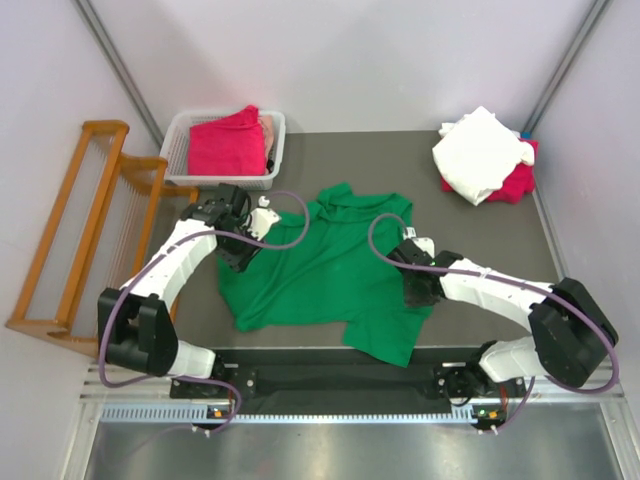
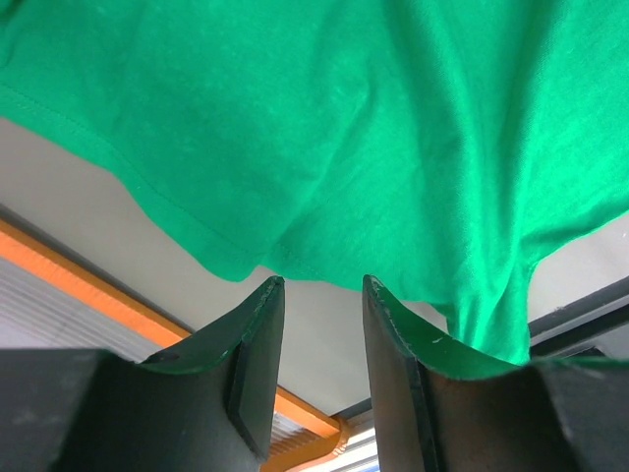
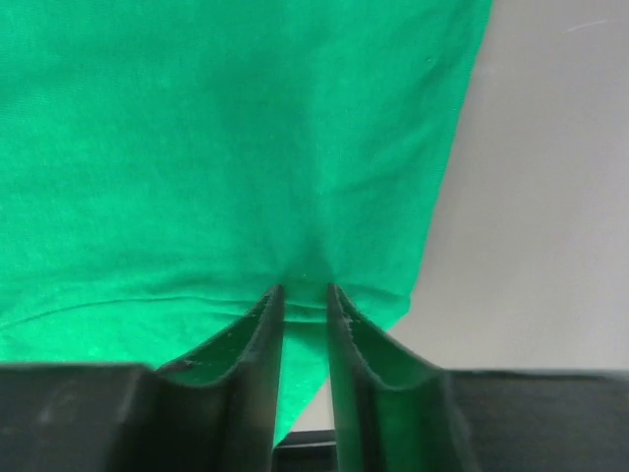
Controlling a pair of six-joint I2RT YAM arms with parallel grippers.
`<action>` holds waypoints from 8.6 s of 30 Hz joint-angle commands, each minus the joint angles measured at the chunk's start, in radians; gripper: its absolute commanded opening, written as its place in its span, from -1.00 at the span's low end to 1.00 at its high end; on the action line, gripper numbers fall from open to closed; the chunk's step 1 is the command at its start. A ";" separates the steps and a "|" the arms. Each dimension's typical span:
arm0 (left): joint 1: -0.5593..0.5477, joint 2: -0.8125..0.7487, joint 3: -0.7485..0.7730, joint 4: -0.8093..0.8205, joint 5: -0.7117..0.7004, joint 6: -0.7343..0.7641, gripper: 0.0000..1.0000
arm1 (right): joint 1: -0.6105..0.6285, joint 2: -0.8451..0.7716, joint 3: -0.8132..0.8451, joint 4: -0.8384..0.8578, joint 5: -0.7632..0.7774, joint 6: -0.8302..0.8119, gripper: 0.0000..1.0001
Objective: Fold and stack the t-shirts
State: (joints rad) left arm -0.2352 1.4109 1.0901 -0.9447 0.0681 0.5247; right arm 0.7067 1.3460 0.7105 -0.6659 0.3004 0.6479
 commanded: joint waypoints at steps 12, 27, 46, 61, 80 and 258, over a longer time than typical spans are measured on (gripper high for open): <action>0.002 -0.086 0.027 -0.035 -0.001 0.032 -0.15 | 0.004 -0.054 -0.088 0.000 -0.087 0.113 0.14; 0.004 -0.150 0.005 -0.040 -0.056 0.074 -0.14 | 0.007 -0.337 -0.080 -0.288 -0.063 0.277 0.54; 0.004 -0.119 0.030 -0.026 -0.056 0.024 -0.15 | 0.007 0.321 0.357 0.161 -0.139 -0.120 0.53; 0.004 -0.148 0.063 -0.054 -0.106 0.057 -0.14 | -0.004 0.325 0.251 0.120 -0.147 0.004 0.54; 0.048 -0.196 0.050 -0.071 -0.116 0.121 -0.13 | -0.168 0.016 0.009 -0.076 -0.029 0.093 0.64; 0.277 0.625 0.628 0.419 0.041 -0.301 -1.00 | -0.590 0.823 1.431 0.072 -0.357 -0.301 -1.00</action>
State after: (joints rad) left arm 0.0231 1.9877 1.6009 -0.5762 0.1234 0.2230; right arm 0.1360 2.1464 2.1109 -0.5961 -0.0540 0.3592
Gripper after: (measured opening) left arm 0.018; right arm 0.007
